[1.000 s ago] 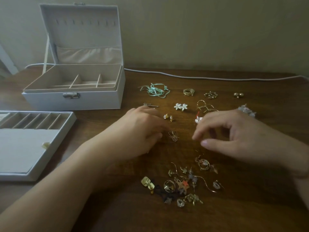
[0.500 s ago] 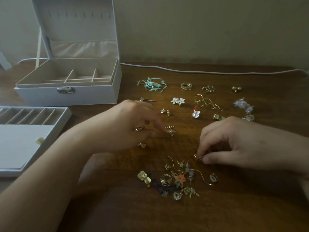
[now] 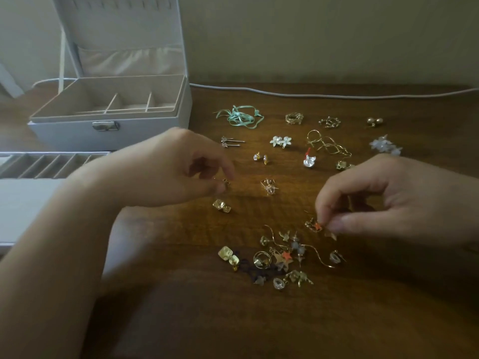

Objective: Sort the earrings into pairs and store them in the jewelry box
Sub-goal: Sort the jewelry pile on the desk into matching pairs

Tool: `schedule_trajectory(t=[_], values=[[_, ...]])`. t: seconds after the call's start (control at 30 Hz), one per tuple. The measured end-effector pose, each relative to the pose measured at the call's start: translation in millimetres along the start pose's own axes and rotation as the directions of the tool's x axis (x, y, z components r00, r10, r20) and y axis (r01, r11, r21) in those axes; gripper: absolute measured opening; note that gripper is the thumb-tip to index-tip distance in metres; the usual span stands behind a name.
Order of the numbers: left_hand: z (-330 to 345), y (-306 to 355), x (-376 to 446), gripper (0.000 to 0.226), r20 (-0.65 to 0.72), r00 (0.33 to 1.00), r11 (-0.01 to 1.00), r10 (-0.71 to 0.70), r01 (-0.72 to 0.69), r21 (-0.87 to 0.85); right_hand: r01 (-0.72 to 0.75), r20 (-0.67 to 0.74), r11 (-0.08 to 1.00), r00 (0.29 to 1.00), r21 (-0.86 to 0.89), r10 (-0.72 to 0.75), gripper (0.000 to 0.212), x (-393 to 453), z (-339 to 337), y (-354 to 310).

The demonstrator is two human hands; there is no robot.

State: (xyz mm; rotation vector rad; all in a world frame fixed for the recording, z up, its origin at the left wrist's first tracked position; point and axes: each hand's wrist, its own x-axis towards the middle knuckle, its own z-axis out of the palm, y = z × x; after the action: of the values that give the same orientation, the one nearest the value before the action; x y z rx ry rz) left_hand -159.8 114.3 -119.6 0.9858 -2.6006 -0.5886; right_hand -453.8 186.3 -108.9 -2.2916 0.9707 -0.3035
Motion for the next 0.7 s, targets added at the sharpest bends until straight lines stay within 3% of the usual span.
schedule_trajectory(t=[0.1,0.3,0.53,0.7], values=[[-4,5,-3,0.014,0.054,0.999,0.998,-0.001,0.004,-0.068,-0.012,-0.058,1.000,0.998,-0.022,0.011,0.022,0,-1,1],[20,38,3,0.029,0.321,0.910,0.965,0.261,-0.236,-0.116,-0.040,-0.149,0.998,0.988,-0.056,0.031,0.027,1,-2,1],[37,41,10,0.024,0.398,0.899,0.981,0.185,-0.194,-0.016,-0.059,-0.083,0.998,0.995,-0.035,0.056,0.025,1,-1,0],[37,43,10,0.011,0.373,0.911,0.982,0.176,-0.188,-0.004,-0.079,-0.033,0.997,0.996,-0.022,0.079,0.029,3,1,0]])
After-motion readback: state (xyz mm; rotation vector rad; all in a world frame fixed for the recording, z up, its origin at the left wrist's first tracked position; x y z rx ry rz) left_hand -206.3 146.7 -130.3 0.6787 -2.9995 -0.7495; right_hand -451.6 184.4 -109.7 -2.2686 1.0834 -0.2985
